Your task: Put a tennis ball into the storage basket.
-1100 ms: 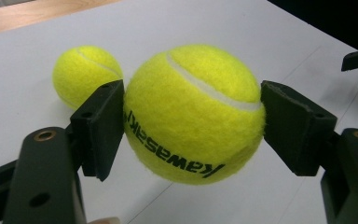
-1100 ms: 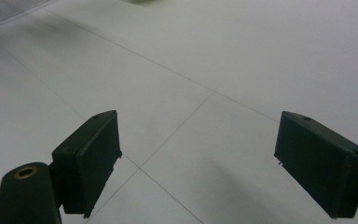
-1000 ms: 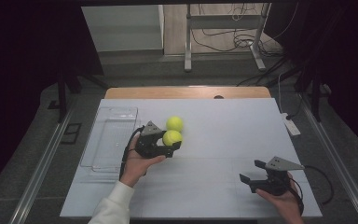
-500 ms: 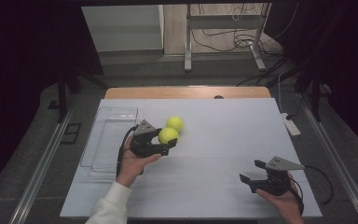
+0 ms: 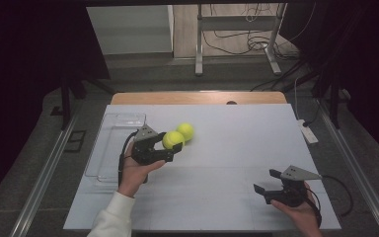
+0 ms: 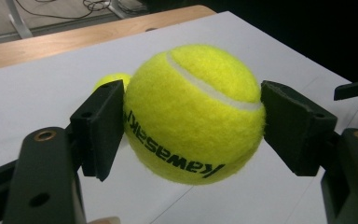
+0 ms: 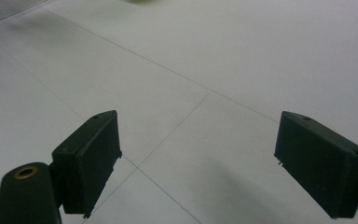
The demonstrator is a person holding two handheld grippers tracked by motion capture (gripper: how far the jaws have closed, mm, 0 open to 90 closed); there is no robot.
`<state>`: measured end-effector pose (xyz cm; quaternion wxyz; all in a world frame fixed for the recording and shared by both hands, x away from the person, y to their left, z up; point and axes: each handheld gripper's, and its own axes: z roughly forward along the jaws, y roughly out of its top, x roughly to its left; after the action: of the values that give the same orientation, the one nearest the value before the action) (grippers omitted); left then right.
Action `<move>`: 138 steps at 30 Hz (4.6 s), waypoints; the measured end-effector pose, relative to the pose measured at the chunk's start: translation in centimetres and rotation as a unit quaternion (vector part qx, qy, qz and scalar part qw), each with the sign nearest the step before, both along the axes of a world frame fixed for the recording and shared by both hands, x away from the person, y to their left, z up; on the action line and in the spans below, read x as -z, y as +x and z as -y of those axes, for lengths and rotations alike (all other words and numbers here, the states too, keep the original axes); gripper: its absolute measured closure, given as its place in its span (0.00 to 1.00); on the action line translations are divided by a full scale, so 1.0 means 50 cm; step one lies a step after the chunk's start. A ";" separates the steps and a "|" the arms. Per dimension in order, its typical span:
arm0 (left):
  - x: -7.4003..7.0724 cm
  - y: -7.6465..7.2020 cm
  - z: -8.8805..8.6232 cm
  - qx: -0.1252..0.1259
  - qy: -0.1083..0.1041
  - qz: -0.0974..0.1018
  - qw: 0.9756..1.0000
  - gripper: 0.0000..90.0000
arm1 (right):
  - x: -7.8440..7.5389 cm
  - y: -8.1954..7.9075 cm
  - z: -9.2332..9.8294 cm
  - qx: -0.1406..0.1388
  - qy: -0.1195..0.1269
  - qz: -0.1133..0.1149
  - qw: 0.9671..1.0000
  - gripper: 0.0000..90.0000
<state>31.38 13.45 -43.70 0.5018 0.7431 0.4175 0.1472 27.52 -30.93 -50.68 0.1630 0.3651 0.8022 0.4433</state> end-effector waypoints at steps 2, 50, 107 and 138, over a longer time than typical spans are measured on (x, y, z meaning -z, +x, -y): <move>-0.004 -0.001 -0.006 -0.003 -0.004 0.003 1.000 0.29 | 0.000 0.000 0.000 0.000 -0.001 0.000 1.000 0.16; -0.042 -0.012 -0.112 -0.063 -0.049 0.034 0.996 0.29 | 0.002 0.001 -0.001 0.000 -0.003 0.000 1.000 0.16; -0.009 0.027 -0.203 -0.165 -0.028 0.014 0.986 0.29 | -0.001 0.000 -0.002 -0.001 0.002 0.000 1.000 0.16; -0.020 0.071 -0.232 -0.193 -0.005 -0.014 0.981 0.29 | 0.000 0.001 -0.003 -0.003 0.002 0.000 1.000 0.16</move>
<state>34.94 25.04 -42.71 0.4613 0.6485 0.5607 0.2284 27.59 -30.78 -50.68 0.1607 0.3636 0.8022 0.4454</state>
